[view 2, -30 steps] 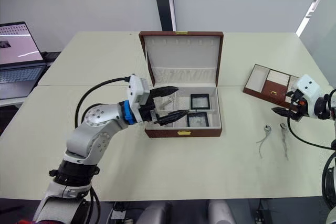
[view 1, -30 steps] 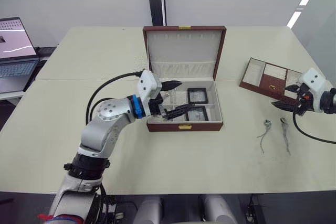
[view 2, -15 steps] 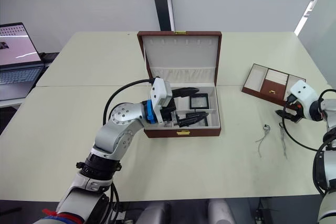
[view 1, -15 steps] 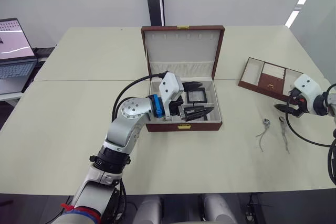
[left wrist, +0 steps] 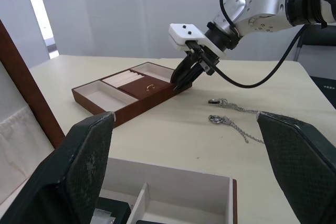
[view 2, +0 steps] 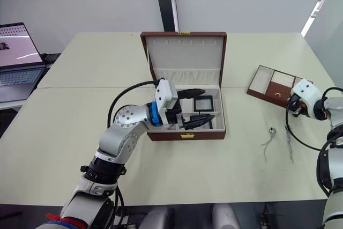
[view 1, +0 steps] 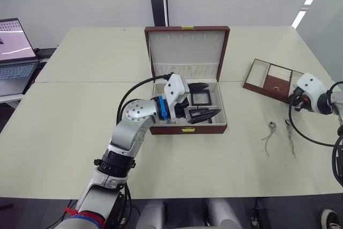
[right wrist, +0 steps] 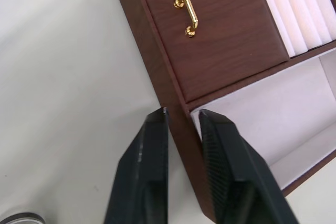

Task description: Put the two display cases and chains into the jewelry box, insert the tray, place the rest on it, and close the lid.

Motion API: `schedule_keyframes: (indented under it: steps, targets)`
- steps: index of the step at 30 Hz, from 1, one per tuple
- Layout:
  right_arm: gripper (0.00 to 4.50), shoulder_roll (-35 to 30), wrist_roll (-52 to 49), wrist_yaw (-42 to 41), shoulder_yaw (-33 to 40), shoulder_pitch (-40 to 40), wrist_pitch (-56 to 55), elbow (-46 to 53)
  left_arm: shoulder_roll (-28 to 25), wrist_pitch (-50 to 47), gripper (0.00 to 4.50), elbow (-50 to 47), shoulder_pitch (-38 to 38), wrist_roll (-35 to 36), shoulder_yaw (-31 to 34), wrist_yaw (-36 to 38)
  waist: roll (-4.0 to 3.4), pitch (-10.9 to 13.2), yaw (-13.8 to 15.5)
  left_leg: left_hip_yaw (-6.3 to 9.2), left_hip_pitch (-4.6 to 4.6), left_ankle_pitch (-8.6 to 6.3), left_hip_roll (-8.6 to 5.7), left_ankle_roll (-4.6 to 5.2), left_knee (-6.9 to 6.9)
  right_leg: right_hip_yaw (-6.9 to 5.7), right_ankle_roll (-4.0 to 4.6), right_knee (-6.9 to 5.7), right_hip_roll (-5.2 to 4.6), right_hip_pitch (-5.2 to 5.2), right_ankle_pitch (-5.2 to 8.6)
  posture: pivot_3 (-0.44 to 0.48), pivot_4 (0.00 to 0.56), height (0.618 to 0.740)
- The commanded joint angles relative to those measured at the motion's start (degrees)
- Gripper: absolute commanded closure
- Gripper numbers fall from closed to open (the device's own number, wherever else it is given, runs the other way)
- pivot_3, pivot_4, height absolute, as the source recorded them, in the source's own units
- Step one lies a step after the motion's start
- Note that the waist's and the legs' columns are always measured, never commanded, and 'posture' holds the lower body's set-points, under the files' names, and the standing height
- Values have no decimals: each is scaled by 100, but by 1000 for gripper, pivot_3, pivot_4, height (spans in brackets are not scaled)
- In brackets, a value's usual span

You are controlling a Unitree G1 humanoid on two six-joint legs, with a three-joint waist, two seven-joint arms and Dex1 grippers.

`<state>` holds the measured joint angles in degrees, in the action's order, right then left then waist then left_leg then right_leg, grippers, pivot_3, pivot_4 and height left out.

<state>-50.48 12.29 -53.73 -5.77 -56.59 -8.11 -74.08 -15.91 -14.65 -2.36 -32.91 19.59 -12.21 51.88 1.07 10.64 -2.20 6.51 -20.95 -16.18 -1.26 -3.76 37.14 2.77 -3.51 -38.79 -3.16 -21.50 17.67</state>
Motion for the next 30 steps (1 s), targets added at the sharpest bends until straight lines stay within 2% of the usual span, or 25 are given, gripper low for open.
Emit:
schedule_keyframes:
  steps: [1,15,22,27,30]
  targets:
    - [4454,-30,-1,-79,52,-144,54,14,41,106,0,-213,-102,4,35,-9,0,0,0,0,0,0,-1,0,0,1,0,-1,0,0,0,0,150,740]
    - [4487,-36,-24,-225,84,-291,377,-6,160,95,0,-165,-193,-31,42,-99,0,0,5,1,0,0,-1,0,1,0,0,-1,-1,0,0,0,150,740]
    - [4487,-126,-204,-410,264,-307,320,128,32,160,0,-282,28,-32,111,-96,0,0,-4,0,0,0,-1,0,1,1,0,-1,-1,0,0,0,150,740]
    - [4487,-374,-437,-1025,431,-125,278,586,-200,205,0,-560,374,49,378,-149,-1,1,-15,-1,-2,0,-1,0,0,2,0,-2,-1,-5,0,0,150,740]
    - [4487,-603,-731,-1519,569,316,486,1391,-312,188,0,-706,609,156,561,-140,-1,1,1,2,-4,0,-1,0,0,0,0,-1,-1,-4,0,0,150,740]
